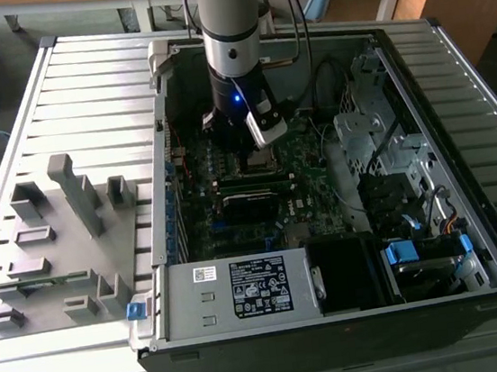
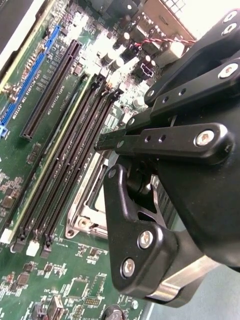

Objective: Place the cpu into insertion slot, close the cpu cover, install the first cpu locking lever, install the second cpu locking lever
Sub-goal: 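Install the second cpu locking lever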

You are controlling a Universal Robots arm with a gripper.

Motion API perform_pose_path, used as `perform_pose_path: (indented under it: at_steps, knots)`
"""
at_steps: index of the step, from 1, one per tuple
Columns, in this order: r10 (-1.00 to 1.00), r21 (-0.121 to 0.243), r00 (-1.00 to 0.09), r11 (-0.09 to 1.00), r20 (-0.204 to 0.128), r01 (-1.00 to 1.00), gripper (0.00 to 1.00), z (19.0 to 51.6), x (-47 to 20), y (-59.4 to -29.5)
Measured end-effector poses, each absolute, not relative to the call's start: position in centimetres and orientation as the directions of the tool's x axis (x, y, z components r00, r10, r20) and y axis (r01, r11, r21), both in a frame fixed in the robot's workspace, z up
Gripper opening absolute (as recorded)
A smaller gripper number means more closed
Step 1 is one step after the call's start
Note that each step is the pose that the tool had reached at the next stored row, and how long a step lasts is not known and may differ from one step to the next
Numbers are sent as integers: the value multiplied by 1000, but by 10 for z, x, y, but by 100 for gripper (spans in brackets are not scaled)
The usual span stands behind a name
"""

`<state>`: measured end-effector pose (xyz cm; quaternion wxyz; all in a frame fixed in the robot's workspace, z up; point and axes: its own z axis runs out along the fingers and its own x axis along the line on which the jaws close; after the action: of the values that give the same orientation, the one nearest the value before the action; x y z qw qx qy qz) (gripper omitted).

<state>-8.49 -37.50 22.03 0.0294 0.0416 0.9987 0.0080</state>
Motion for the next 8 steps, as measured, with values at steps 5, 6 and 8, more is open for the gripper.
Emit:
perform_pose_path:
  at_steps: [5,6,8]
  knots:
    - [83,18,-995,996,-58,82,10,218,-86,-375]
    - [84,18,-995,996,-58,83,10,218,-87,-375]
    - [83,18,-995,996,-58,83,10,218,-87,-375]
